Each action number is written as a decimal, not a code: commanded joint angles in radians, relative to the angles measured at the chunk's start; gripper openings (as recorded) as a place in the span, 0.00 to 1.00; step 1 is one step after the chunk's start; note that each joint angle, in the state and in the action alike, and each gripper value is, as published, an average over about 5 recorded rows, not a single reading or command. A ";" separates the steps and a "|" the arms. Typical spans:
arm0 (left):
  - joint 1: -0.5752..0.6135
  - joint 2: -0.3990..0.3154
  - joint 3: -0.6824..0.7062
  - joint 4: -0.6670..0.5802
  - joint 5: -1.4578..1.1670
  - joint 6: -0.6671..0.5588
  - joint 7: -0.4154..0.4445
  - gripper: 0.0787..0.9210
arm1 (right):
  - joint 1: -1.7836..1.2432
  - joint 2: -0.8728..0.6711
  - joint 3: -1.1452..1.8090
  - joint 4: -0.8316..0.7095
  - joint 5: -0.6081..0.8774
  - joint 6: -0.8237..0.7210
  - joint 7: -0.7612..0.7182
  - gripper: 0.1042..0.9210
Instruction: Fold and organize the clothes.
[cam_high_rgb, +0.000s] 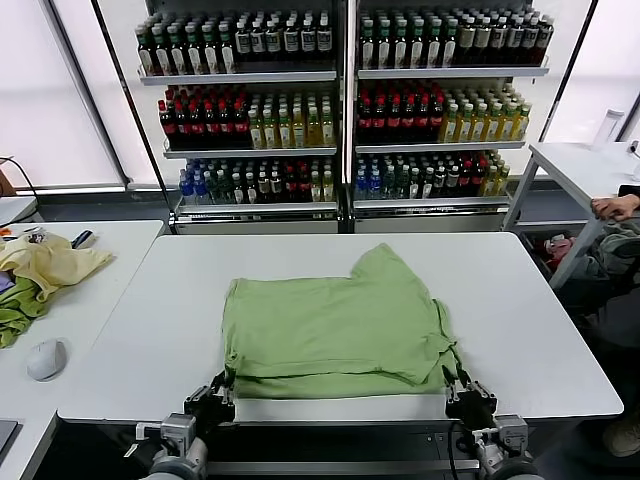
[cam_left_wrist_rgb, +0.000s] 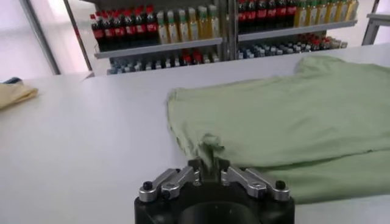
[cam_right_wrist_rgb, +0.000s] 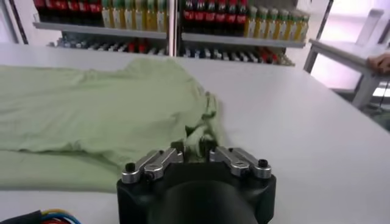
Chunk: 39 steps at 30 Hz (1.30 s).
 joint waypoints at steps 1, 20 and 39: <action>0.019 0.073 -0.116 -0.098 -0.001 0.040 -0.001 0.32 | 0.044 -0.012 0.009 0.054 -0.014 0.022 0.002 0.56; -0.773 0.035 0.214 0.576 -0.196 0.041 -0.002 0.88 | 0.887 -0.015 -0.322 -0.630 0.265 -0.099 0.049 0.88; -1.030 -0.103 0.301 1.007 -0.173 0.044 0.005 0.88 | 1.240 0.152 -0.452 -1.185 0.248 -0.095 0.009 0.88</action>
